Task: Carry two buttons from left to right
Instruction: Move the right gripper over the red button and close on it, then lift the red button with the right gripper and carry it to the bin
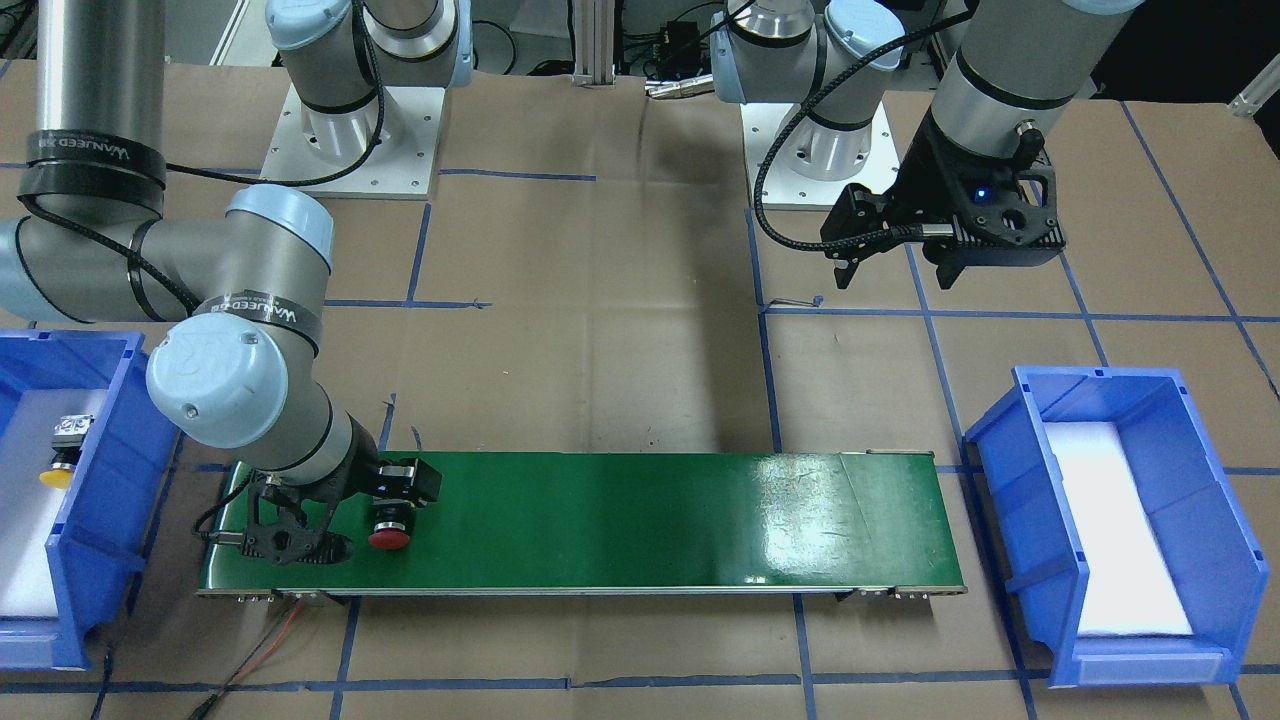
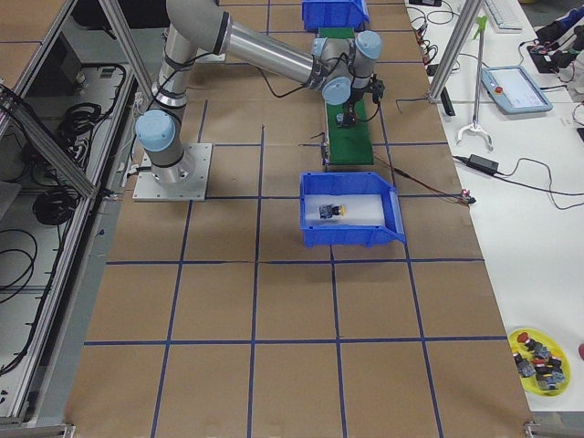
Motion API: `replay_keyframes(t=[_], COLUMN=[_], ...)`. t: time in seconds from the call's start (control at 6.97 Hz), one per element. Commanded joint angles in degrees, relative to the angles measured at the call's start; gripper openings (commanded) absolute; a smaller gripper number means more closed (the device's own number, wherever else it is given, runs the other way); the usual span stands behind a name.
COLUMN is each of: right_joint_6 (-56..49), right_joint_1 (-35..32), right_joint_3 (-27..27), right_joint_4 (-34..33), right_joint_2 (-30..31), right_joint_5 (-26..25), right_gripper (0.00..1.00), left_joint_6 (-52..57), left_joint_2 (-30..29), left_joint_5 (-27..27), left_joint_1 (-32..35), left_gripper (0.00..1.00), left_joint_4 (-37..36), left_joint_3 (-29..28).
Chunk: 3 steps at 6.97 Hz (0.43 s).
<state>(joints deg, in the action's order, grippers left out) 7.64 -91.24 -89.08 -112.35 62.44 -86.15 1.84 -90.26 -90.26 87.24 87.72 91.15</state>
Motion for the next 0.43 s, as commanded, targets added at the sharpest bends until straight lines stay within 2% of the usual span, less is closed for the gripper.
replay_keyframes(t=[0.0,0.14,0.29], right_joint_6=[-0.86,-2.00,-2.27], right_joint_1=[0.09,0.10,0.10], right_joint_3=[-0.04,-0.13,0.13], right_joint_4=[-2.51,-3.92,-3.58], right_joint_2=[-2.14,-2.75,-2.32], right_joint_5=[-0.07,-0.16,-0.68], right_gripper=[0.99,0.96,0.55], left_joint_6=[0.00,0.00,0.00], left_joint_2=[0.00,0.00,0.00], left_joint_5=[0.00,0.00,0.00], left_joint_1=[-0.05,-0.05,-0.05], left_gripper=[1.00,1.00,1.00], left_joint_4=[0.00,0.00,0.00], left_joint_3=[-0.01,-0.01,-0.01])
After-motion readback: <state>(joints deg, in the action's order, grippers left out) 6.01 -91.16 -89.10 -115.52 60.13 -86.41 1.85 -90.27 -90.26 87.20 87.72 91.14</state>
